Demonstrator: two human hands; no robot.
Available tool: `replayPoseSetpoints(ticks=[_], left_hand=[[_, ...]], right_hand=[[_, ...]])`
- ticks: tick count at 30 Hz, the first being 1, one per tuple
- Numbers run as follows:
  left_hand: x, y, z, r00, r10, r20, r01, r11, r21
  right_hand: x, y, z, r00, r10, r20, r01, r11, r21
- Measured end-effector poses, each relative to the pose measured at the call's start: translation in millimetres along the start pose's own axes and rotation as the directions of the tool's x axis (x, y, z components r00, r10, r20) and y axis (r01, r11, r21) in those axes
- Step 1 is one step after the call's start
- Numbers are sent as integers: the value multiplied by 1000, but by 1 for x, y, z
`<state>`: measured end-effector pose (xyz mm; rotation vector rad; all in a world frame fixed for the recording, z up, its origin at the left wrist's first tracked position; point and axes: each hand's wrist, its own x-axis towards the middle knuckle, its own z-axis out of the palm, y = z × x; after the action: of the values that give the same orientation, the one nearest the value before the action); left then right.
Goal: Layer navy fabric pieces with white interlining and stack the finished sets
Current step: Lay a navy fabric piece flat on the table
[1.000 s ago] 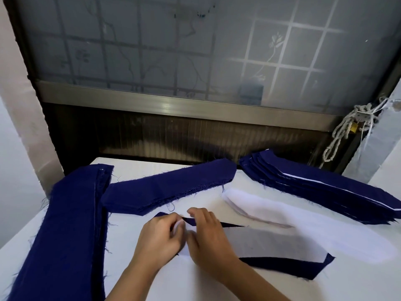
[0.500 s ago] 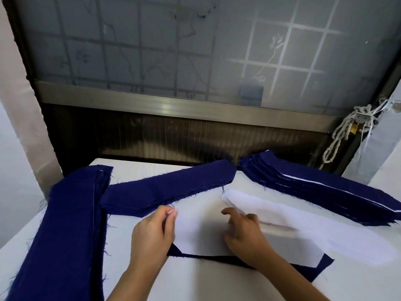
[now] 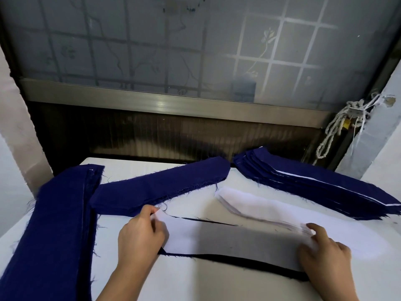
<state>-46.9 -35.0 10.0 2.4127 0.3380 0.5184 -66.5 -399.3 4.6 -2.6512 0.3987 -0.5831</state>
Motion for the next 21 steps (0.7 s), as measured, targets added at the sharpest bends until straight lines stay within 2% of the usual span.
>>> replayPoseSetpoints(ticks=[3,7,12,15,21], left_hand=[[0,-1,-1,999,-5,-52,1,998,-70],[-2,0,-1,991,1,-133,-12,996,-88],[-1,-4,3,997,35,-70,-34,999,20],[-1,-6,6,998,41,-49,-40,999,21],[-1,-6,6,998,39,-58,-37,999,33]], right_hand=[[-2,-2,-2,993,79,-87,-66,988,138],[-5,-4,-4,989,127,-76,-114,981,159],[-7,-8,-4,997,78,-30,-80,994,-77],[-7,-8,-3,998,66,-8,-67,976,-207],[-7,-1,1,996,68,-54,-75,987,-141]])
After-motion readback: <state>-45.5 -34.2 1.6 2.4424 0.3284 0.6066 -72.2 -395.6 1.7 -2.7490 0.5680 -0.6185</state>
